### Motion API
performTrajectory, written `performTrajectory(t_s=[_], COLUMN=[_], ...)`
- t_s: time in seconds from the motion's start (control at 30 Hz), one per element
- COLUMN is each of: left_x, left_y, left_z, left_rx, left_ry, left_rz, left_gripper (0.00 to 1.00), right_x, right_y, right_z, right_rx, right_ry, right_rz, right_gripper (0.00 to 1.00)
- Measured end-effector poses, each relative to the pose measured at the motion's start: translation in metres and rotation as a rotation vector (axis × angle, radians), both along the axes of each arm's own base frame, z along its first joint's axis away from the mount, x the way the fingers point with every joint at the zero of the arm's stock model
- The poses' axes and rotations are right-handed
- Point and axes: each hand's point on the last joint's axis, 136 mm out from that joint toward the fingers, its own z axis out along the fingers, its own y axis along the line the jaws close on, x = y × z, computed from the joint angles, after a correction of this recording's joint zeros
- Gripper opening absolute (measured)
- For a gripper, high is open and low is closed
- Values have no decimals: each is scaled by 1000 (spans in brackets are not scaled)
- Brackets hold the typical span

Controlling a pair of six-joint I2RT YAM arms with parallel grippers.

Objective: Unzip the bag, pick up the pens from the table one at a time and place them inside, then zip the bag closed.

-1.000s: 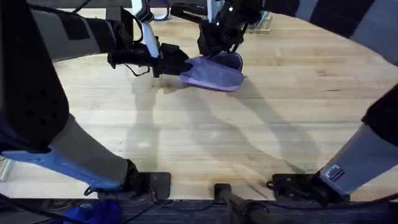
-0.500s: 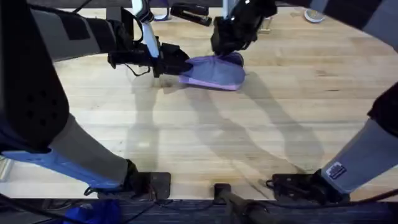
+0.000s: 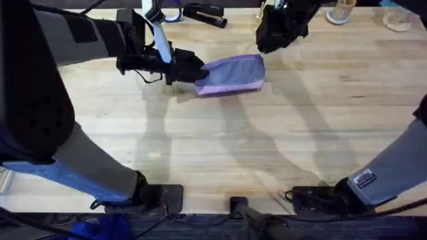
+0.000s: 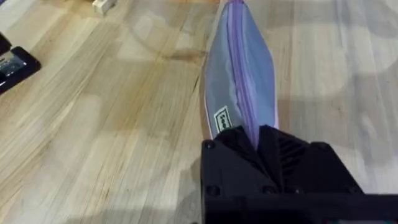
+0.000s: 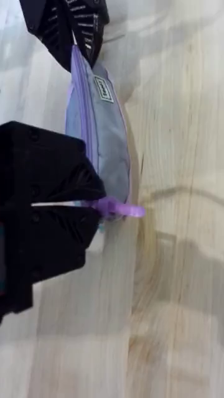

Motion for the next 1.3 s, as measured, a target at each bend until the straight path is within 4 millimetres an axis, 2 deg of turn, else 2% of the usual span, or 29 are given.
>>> performTrajectory(t_s=[0.17,0.63,0.93,1.3], left_x=[-1,-1,-2,-3], left_y=[-2,-3,-3,-5], left_z=[0,1,1,1], left_rx=[-3,-7,-6,-6], left_ry=[0,1,4,7], left_rz=[-7,-8,-8,-16], left_gripper=[42,42,42,42], right_x=[-1,-7,-13,-24], right_y=[-10,-16,-34,-39], right_z=[-1,-6,-39,-81], right_rx=[7,6,-6,16], right_ry=[19,54,100,104], right_rz=[-22,-34,-83,-148], right_gripper=[31,32,32,32])
